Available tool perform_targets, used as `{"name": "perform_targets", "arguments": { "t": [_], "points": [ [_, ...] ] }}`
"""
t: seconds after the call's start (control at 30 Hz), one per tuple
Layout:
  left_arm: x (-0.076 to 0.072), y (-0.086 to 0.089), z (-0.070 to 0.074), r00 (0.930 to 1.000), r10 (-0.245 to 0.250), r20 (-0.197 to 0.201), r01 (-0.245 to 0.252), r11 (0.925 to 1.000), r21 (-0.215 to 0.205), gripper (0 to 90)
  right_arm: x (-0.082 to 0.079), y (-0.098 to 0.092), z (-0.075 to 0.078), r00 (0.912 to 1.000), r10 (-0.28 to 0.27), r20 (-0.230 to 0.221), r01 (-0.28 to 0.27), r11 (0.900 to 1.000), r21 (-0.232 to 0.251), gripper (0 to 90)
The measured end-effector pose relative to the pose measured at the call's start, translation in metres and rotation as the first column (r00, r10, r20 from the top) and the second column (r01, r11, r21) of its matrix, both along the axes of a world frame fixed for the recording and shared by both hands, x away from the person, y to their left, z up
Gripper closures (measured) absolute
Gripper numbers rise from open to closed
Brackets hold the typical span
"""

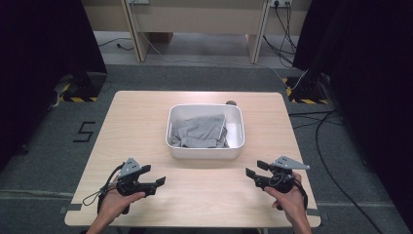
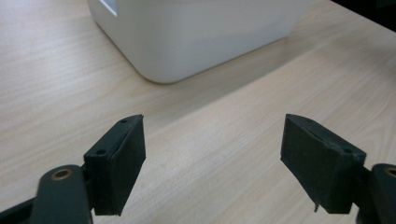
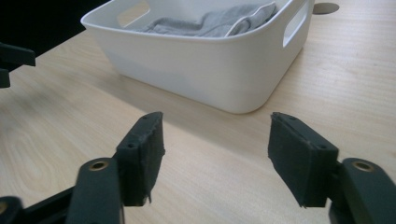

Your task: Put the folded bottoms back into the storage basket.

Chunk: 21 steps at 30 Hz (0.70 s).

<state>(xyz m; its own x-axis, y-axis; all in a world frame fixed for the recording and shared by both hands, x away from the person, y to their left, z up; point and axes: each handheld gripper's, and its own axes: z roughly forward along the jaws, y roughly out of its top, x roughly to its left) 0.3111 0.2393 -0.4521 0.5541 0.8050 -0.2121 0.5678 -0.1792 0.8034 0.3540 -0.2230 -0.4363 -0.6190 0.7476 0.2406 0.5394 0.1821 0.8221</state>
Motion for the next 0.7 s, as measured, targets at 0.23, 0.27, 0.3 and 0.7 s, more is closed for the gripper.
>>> {"name": "perform_targets", "arguments": {
  "t": [0.23, 0.27, 0.3, 0.7],
  "points": [
    [-0.008, 0.002, -0.011, 0.9994, -0.026, -0.021, 0.026, 0.9996, 0.014, 16.3, -0.012, 0.011, -0.017, 0.9998, 0.007, -0.019, -0.008, 0.996, -0.086, 24.9],
    [-0.009, 0.002, -0.012, 0.9993, -0.028, -0.025, 0.028, 0.9994, 0.018, 16.3, -0.012, 0.011, -0.017, 0.9998, 0.007, -0.019, -0.008, 0.996, -0.086, 24.9],
    [-0.012, 0.002, -0.014, 0.9985, -0.036, -0.041, 0.037, 0.9991, 0.021, 16.0, -0.015, 0.015, -0.020, 0.9998, 0.008, -0.016, -0.010, 0.992, -0.128, 23.6],
    [-0.033, 0.002, -0.026, 0.9992, -0.025, -0.031, 0.027, 0.9977, 0.062, 16.0, -0.045, 0.022, -0.039, 0.9999, 0.009, -0.014, -0.012, 0.969, -0.247, 21.7]
  ]
}}
